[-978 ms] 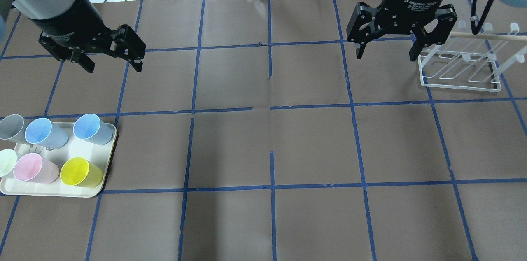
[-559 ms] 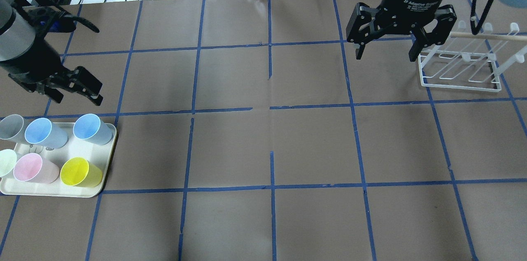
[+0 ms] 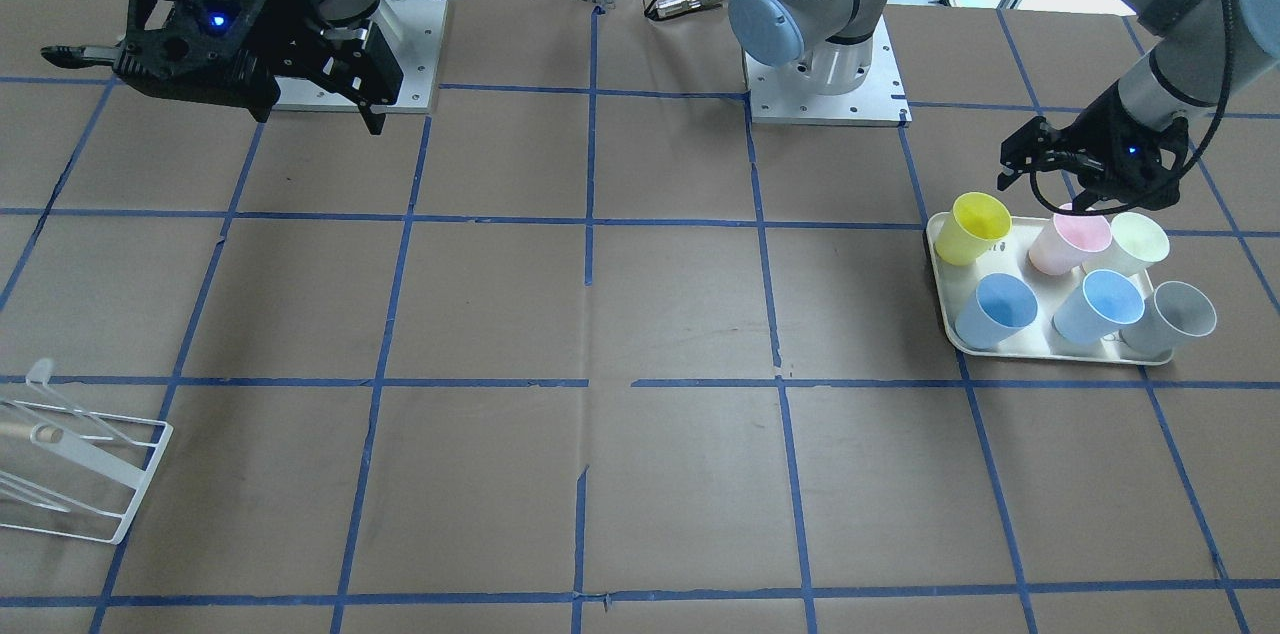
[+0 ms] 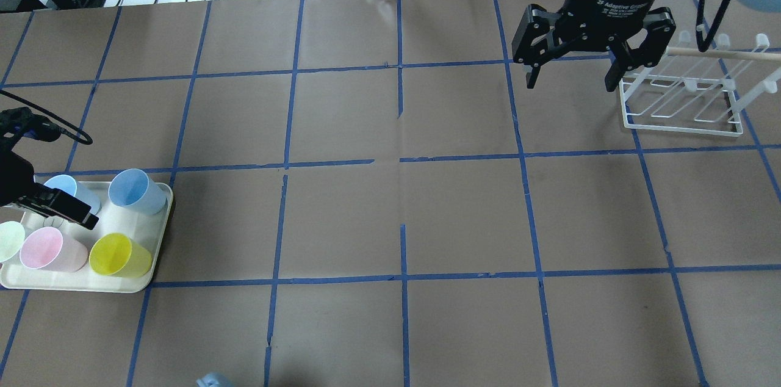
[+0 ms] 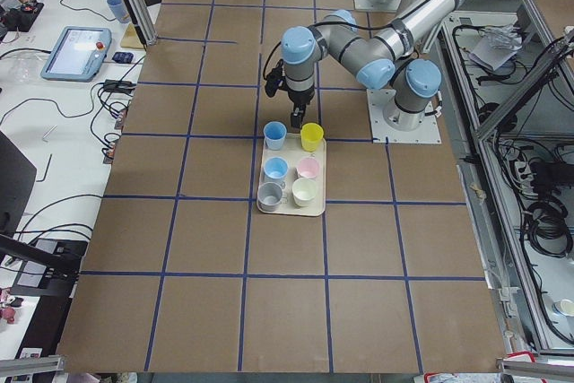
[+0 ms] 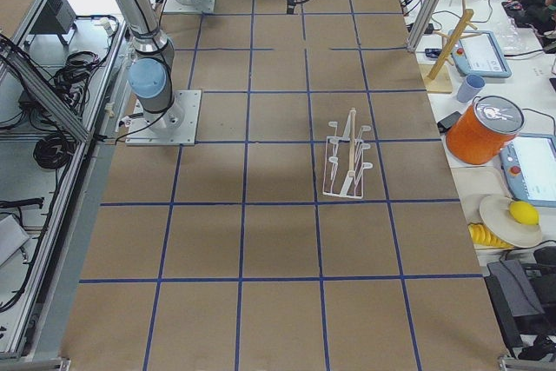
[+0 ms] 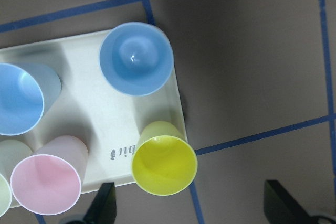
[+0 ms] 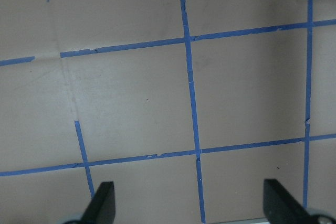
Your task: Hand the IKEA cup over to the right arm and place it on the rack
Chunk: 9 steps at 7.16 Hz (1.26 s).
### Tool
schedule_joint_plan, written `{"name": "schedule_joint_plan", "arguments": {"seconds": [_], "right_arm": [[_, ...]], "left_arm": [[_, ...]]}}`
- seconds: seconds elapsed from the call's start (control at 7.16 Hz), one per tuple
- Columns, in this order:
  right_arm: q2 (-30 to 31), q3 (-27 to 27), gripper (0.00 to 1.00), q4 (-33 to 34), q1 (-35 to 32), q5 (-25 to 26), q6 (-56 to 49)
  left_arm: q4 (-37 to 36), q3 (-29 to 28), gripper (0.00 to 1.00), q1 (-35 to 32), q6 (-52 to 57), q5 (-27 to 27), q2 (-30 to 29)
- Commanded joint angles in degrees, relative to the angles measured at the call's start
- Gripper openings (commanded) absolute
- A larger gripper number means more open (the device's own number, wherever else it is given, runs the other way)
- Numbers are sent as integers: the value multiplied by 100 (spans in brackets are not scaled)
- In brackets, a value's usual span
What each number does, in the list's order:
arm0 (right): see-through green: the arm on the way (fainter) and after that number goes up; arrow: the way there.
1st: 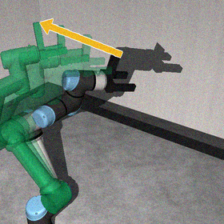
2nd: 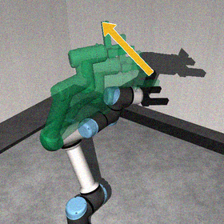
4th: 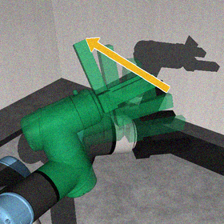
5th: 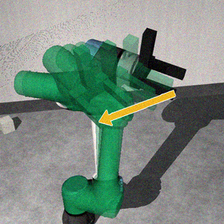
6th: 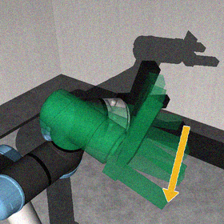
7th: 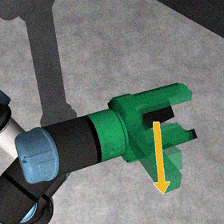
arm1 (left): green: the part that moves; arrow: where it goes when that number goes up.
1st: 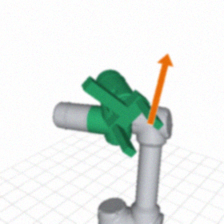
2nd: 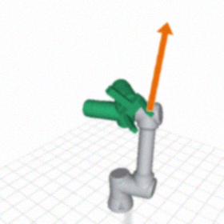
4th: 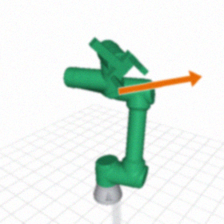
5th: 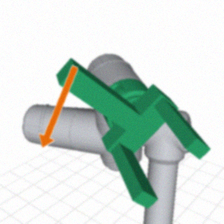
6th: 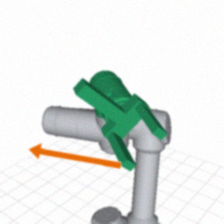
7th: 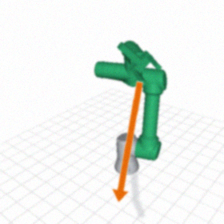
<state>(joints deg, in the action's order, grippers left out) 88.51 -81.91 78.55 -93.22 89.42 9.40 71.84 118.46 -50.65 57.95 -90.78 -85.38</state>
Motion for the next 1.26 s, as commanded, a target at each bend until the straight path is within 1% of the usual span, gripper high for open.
{"name": "schedule_joint_plan", "arguments": {"seconds": [0.0, 0.14, 0.28, 0.42, 0.98, 1.12], "right_arm": [[0, 0, 100, -7, 15, -4, 0], [0, 0, 100, -15, 15, -4, 0], [-9, -9, 100, -15, 15, -13, -9], [-9, -17, 100, -7, 23, -178, -9], [-44, -18, 100, 11, 154, -1170, -53], [-53, -26, 100, -59, 373, -1617, -70]], "left_arm": [[-941, 624, 100, 213, 724, -1, -102], [-987, 739, 100, 214, 700, 8, -172], [-1179, 836, 100, 222, 726, -1, -216], [-1303, 924, 100, 249, 744, -1, -260], [-1356, 951, 100, 249, 717, -10, -427], [-1391, 951, 100, 249, 709, -18, -479]]}}
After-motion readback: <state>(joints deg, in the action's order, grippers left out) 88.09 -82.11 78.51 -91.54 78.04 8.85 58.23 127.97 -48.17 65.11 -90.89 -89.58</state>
